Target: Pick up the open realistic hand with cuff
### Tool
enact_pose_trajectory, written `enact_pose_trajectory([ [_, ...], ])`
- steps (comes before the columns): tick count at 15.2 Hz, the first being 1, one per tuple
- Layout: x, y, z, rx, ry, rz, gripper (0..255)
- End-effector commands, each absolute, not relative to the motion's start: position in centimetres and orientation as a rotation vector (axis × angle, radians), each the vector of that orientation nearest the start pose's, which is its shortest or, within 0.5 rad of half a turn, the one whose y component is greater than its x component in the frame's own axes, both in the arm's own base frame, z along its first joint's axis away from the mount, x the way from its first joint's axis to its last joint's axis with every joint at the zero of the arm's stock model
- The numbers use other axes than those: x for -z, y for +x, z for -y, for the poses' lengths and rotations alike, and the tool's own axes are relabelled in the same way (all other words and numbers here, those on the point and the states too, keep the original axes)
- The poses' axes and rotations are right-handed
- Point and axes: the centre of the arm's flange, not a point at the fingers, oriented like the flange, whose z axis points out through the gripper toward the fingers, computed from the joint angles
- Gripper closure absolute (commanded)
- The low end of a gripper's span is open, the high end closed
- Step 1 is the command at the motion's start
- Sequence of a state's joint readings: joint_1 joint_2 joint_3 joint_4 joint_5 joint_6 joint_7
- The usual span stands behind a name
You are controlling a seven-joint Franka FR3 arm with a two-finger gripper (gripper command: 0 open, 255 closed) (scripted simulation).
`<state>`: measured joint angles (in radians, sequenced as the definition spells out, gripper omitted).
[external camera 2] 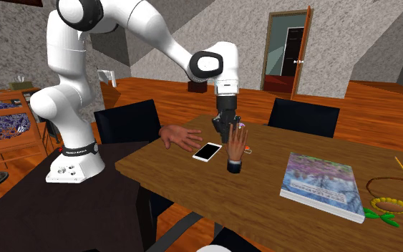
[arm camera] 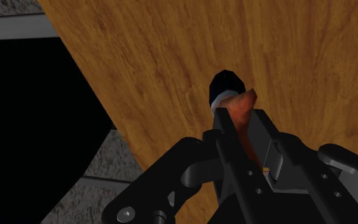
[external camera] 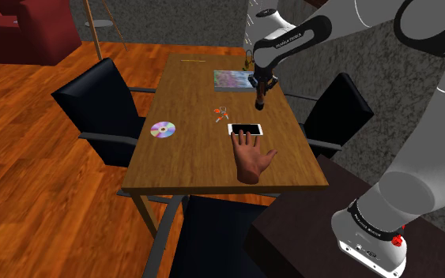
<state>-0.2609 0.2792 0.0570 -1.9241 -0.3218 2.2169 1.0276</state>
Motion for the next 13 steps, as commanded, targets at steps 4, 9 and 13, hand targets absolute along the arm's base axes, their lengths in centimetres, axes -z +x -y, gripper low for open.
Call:
enact_pose_trajectory([
  [4, -37.6, 60.0, 13.6, 0.187, -2.908, -1.667, 255],
  [9, -40.3, 60.0, 13.6, 0.187, -2.908, -1.667, 255],
  [13, -41.4, 60.0, 13.6, 0.187, -2.908, -1.667, 255],
])
